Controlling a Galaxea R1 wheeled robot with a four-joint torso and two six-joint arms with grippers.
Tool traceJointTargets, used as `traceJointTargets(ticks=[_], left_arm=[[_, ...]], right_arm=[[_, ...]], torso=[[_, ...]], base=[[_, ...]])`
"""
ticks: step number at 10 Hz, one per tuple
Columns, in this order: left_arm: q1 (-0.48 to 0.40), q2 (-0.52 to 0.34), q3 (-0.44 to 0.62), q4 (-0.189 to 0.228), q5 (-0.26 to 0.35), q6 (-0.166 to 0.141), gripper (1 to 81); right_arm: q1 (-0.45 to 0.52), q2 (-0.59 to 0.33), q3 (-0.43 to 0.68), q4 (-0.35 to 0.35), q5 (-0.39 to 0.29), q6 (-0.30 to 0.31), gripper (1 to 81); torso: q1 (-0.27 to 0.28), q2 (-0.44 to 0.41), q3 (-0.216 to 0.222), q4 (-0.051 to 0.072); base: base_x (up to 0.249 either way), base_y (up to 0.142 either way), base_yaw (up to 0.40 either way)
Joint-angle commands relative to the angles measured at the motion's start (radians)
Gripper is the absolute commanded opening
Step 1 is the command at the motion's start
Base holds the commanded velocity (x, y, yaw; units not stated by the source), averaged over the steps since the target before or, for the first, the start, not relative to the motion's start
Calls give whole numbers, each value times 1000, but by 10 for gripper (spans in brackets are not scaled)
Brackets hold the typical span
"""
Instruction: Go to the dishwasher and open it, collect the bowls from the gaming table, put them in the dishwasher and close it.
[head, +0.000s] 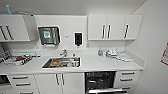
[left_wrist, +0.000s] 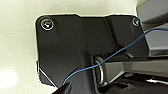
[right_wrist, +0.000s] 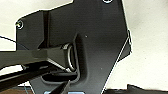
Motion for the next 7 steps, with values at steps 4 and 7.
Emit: traceJointTargets(ticks=[4,7], left_arm=[[-43,35,-52,3,51,7,811],[-43,37,-52,7,51,7,811]], right_arm=[[62,47,-61,-11,-53,-2,811],[65,74,-87,-11,-51,-2,811]], torso=[[0,0,0,0],[0,0,0,0]], base=[[0,0,0],[0,0,0]])
